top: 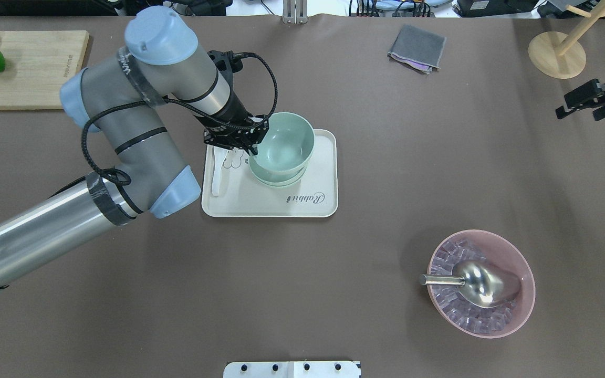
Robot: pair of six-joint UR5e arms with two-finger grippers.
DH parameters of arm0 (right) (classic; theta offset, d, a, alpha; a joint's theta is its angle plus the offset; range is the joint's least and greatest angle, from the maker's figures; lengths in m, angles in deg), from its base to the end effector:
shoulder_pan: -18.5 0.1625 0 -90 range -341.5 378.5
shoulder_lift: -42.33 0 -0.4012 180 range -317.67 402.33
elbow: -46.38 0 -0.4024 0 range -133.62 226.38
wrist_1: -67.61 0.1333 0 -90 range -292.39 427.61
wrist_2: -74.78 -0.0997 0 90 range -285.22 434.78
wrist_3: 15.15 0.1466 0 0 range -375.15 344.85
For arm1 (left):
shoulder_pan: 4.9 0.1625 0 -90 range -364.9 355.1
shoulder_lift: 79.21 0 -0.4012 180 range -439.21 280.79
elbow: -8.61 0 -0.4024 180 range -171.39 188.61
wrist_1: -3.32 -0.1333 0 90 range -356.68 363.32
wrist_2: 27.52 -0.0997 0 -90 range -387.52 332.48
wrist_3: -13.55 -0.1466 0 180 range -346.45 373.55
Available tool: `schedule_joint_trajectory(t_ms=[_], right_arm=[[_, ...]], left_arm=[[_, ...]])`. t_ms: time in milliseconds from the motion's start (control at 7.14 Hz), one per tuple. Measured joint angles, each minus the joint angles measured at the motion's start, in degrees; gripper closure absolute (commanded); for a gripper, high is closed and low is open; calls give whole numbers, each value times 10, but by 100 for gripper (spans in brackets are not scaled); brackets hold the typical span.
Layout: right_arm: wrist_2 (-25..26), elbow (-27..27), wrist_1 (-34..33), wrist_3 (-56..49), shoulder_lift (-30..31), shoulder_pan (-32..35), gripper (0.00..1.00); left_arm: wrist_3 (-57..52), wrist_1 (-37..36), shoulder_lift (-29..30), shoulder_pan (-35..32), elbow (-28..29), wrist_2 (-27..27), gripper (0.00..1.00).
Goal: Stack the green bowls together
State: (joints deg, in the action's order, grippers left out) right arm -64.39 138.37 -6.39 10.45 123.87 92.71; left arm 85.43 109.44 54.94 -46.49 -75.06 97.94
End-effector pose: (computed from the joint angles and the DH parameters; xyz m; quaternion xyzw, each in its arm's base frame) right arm -0.1381 -0.5707 0.5278 0.0515 -0.4524 -0.0191 0.8901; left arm 0.5308 -0.5356 0.1933 -0.0203 0.5098 -0.0374 0.8593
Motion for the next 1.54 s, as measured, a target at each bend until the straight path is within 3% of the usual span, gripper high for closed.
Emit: schedule_joint_trajectory(t_ms=[280,840,1260,1540], right_arm=[[3,-22,0,-60,13,31,0],[8,-32,0,-84,12,57,0],[32,-71,-28,-179,0,85,0],[46,-81,-94,-245,-28,103,0]], left_arm=[[-13,25,2,1,29,-23,2],[-57,7,-101,-100,-87,62,2],[-373,-101,-260,-207,-198,75,2],[-594,-122,-357,-299,-193,75,2]])
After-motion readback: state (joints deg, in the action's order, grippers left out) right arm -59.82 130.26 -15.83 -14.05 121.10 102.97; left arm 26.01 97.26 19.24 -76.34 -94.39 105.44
